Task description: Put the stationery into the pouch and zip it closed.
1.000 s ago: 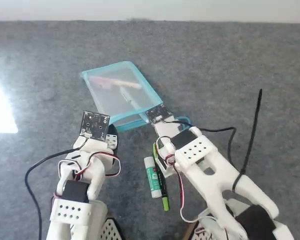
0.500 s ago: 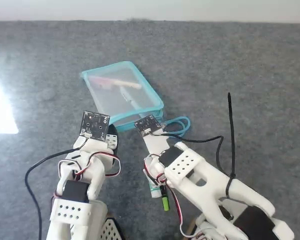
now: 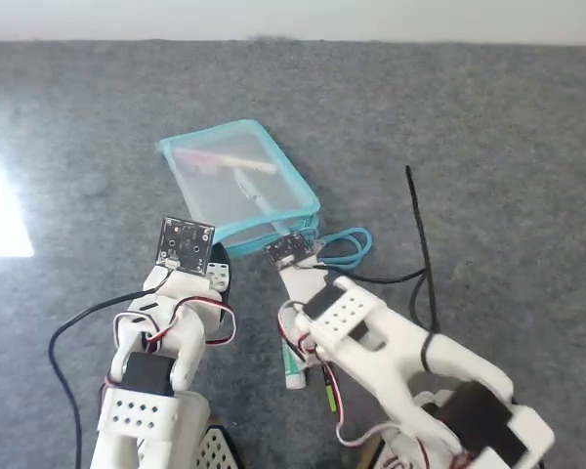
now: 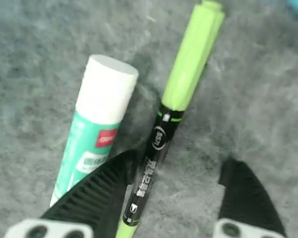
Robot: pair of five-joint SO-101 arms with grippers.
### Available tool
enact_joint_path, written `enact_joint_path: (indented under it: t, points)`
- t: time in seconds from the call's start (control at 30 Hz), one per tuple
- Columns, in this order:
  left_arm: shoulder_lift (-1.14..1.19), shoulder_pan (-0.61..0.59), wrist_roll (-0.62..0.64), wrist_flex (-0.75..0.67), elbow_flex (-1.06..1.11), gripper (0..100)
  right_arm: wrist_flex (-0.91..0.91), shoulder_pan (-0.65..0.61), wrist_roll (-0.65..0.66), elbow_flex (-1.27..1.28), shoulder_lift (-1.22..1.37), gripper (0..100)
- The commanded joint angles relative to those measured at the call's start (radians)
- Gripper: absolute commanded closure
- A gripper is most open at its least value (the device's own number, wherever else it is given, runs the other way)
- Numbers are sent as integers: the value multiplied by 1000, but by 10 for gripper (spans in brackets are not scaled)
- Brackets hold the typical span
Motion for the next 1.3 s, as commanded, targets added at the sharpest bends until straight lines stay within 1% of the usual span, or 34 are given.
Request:
enact_joint_path:
  t: [0.0, 0.07, 0.17, 0.2, 0.27, 0.33, 0.4, 0.5, 0.7, 0.77, 0.9, 0.93, 0.97, 1.1, 1.17, 1.27]
  points:
    - [5, -2, -3, -14, -38, 989, 31, 96, 11, -58, 56, 816]
    - [5, -2, -3, -14, -38, 989, 47, 191, 54, -74, 54, 845]
    - [5, 2, -3, -14, -38, 989, 81, 371, 138, -120, 54, 909]
    - [5, 5, -3, -14, -38, 989, 97, 432, 192, -144, 54, 931]
    - [5, 5, -3, -15, -38, 989, 133, 539, 344, -199, 54, 972]
    - [5, 6, -3, -17, -38, 989, 153, 611, 451, -245, 54, 993]
    - [5, 6, -3, -18, -38, 989, 156, 654, 459, -285, 54, 987]
    - [5, 6, -3, -18, -38, 989, 133, 662, 460, -347, 61, 987]
    - [5, 6, -3, -14, -38, 989, 137, 587, 470, -471, 65, 970]
    - [5, 3, -3, -14, -38, 989, 139, 579, 470, -483, 64, 909]
    - [5, 2, -3, -14, -38, 989, 168, 588, 471, -483, 64, 701]
    - [5, 3, -3, -14, -38, 989, 188, 588, 471, -483, 62, 665]
    - [5, 5, -3, -14, -38, 989, 211, 585, 471, -483, 56, 650]
    - [5, 0, -3, -14, -38, 989, 255, 567, 470, -474, 44, 649]
    - [5, -2, -3, -14, -38, 989, 242, 556, 468, -427, 33, 650]
    - [5, -2, -3, -14, -38, 989, 174, 530, 459, -328, 38, 693]
